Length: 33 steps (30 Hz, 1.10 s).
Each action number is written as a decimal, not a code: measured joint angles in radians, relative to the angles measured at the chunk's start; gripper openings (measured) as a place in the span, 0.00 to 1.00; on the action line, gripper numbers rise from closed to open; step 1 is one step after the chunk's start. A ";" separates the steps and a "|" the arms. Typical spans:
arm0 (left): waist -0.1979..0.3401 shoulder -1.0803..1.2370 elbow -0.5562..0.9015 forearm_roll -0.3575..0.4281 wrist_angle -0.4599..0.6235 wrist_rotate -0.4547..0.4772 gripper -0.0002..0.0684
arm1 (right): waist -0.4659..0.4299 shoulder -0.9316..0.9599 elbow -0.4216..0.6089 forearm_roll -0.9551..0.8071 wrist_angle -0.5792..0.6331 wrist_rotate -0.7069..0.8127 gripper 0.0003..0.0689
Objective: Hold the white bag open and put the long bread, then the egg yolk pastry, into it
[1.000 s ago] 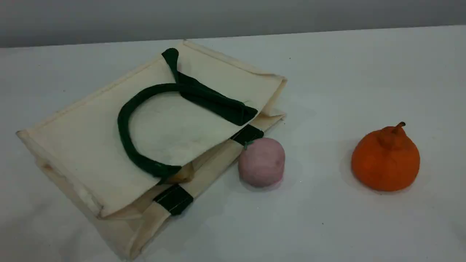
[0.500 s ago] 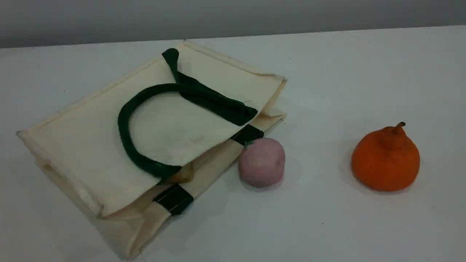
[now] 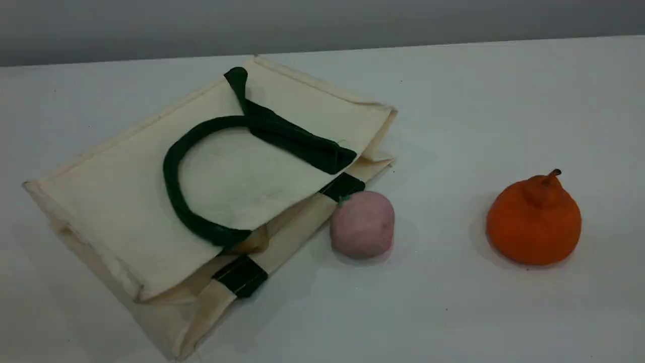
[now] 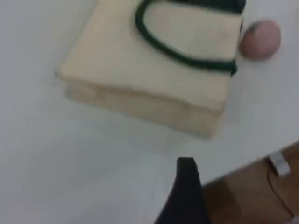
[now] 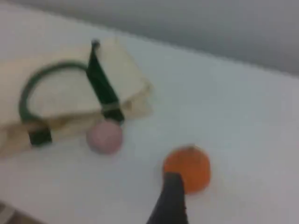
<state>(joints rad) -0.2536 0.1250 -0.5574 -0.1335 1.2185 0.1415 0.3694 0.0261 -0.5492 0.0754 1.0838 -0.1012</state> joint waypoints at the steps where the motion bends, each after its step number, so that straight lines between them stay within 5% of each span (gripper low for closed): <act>1: 0.000 0.001 0.011 0.000 0.001 -0.001 0.78 | 0.000 -0.002 0.020 0.001 0.000 0.003 0.85; 12: 0.000 0.001 0.052 0.011 -0.132 -0.002 0.76 | 0.000 -0.005 0.043 0.015 -0.021 0.005 0.85; 33: 0.000 -0.028 0.051 0.053 -0.136 -0.061 0.69 | 0.000 -0.006 0.042 0.012 -0.019 0.006 0.85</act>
<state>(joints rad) -0.2536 0.0973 -0.5063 -0.0801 1.0824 0.0802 0.3694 0.0205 -0.5067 0.0871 1.0652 -0.0956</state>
